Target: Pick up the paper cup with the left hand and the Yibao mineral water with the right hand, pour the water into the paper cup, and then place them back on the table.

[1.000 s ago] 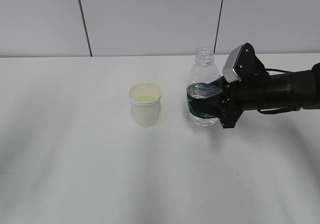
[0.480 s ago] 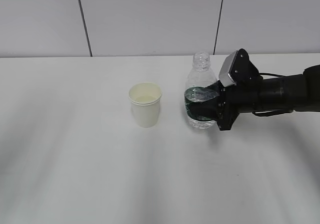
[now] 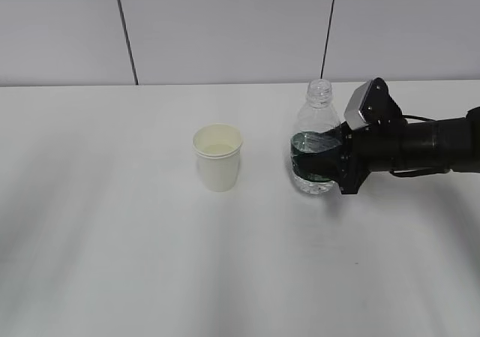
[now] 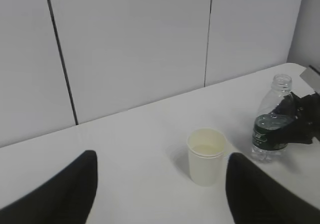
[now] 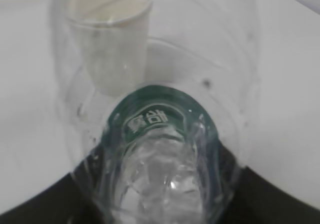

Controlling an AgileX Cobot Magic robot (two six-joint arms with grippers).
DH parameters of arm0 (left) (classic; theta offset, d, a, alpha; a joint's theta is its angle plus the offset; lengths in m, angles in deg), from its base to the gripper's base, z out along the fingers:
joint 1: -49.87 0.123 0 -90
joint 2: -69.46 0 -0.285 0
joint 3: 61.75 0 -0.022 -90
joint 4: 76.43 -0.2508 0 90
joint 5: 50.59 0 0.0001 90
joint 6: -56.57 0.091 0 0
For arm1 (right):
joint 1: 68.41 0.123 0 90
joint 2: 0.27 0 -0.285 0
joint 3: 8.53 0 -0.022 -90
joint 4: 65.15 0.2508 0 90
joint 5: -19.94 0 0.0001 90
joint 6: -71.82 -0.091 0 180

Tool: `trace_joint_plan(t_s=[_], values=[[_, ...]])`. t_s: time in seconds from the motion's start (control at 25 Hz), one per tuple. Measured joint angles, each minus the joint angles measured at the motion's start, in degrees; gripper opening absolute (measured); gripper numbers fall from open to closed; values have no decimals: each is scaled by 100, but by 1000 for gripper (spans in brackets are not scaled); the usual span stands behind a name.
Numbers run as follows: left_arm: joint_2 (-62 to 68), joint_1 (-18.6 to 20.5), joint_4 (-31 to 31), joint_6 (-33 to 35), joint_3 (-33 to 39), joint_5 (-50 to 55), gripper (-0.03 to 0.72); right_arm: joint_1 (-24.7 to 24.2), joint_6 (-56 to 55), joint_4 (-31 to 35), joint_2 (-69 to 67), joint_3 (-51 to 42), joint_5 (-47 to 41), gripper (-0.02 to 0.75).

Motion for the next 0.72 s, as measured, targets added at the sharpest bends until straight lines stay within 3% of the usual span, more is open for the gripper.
trace_joint_plan(t_s=[0.4, 0.72], values=[[755, 0, 0, 324, 0, -926, 491, 0, 0, 0, 0, 13, -78, 388], [1360, 0, 0, 407, 0, -1056, 491, 0, 0, 0, 0, 41, -78, 387]])
